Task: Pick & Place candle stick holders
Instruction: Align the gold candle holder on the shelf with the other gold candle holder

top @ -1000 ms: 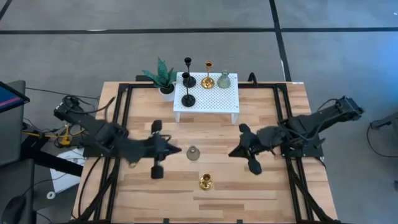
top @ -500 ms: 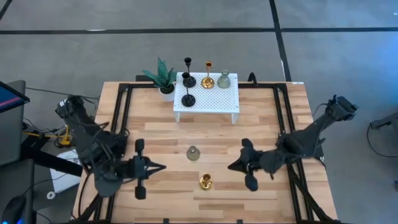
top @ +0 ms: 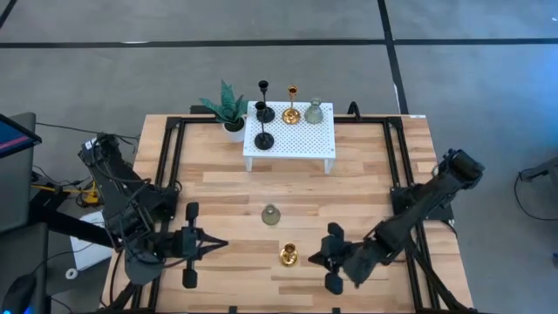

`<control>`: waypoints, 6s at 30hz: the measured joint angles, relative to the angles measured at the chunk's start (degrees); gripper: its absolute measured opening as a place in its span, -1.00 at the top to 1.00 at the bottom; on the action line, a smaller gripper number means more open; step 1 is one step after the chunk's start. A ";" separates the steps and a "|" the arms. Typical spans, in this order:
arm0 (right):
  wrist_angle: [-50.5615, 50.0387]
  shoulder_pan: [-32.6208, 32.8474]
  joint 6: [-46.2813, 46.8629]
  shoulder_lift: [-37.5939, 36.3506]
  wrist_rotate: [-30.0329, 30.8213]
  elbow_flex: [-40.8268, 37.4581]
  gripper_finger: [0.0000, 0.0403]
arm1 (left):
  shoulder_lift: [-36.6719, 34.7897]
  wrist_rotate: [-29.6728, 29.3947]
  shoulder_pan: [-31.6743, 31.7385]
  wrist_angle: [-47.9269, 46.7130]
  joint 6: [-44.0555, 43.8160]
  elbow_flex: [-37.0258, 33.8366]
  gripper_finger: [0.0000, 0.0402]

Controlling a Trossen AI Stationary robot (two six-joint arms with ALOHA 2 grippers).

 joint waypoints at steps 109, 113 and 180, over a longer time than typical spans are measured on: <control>-19.11 -48.18 -36.76 -5.36 -21.60 29.31 0.99 | -0.04 1.37 1.38 2.09 -0.09 -0.02 0.98; -19.07 -52.07 -39.02 -5.22 -25.55 29.31 0.99 | -0.04 1.33 2.86 2.10 -0.09 -0.02 0.97; -17.23 -65.85 -46.47 3.23 -34.37 29.27 0.99 | -0.04 1.33 8.90 2.94 -0.07 -0.02 0.98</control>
